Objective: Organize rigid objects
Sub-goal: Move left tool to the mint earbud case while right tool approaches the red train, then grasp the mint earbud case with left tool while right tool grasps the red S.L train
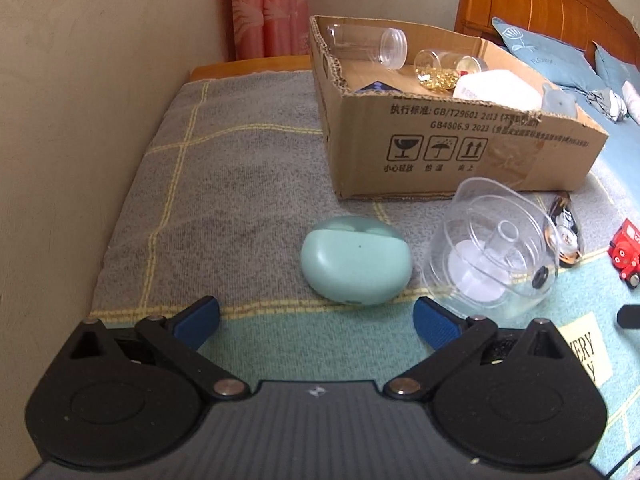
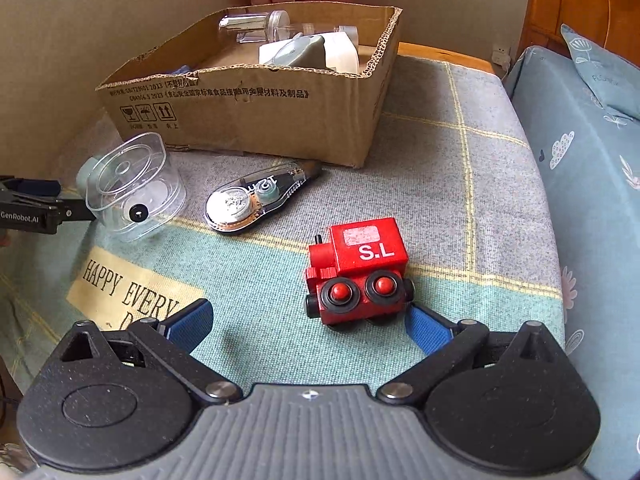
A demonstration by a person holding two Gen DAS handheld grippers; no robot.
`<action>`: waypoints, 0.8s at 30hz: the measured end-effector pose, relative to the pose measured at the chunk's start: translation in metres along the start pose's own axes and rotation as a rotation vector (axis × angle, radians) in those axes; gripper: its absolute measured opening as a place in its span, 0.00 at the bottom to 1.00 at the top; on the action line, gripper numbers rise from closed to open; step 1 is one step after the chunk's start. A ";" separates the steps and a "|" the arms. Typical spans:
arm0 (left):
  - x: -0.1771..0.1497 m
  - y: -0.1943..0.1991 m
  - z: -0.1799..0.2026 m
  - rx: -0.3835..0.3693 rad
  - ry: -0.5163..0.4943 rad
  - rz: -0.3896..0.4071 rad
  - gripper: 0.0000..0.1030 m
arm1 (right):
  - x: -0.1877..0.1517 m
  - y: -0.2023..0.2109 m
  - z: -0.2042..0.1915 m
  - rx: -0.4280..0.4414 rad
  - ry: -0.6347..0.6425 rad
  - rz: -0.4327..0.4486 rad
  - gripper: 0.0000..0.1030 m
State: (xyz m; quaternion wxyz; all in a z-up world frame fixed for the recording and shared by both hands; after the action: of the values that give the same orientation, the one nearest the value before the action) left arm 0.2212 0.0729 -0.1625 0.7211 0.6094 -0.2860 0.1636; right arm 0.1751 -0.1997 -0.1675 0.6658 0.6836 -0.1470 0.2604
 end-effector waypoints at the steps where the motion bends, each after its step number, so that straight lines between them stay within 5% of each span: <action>1: 0.001 -0.001 0.000 0.002 0.001 0.002 0.99 | -0.001 -0.001 -0.002 -0.016 0.014 0.002 1.00; 15: 0.014 -0.008 0.004 0.036 -0.030 0.053 0.95 | -0.006 0.000 -0.010 -0.062 0.059 0.046 1.00; 20: 0.016 -0.001 0.016 0.037 -0.054 0.077 0.61 | -0.007 0.001 -0.010 -0.062 0.058 0.057 1.00; 24: 0.018 -0.002 0.019 0.041 -0.060 0.080 0.59 | -0.007 0.001 -0.010 -0.062 0.058 0.059 1.00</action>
State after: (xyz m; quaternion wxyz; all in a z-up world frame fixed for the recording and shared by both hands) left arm 0.2320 0.0519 -0.1515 0.6926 0.6168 -0.3281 0.1796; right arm 0.1674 -0.1909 -0.1711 0.6827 0.6503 -0.1556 0.2948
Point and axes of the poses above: each gripper's, at about its wrist camera, not at the fingertips, and y roughly against the way its jaws point, z to its right, x to its top, the point moved 6 cm from there along -y, roughly the way its jaws point, and after that the axes turned 6 degrees about -x, right-handed, at the moved point
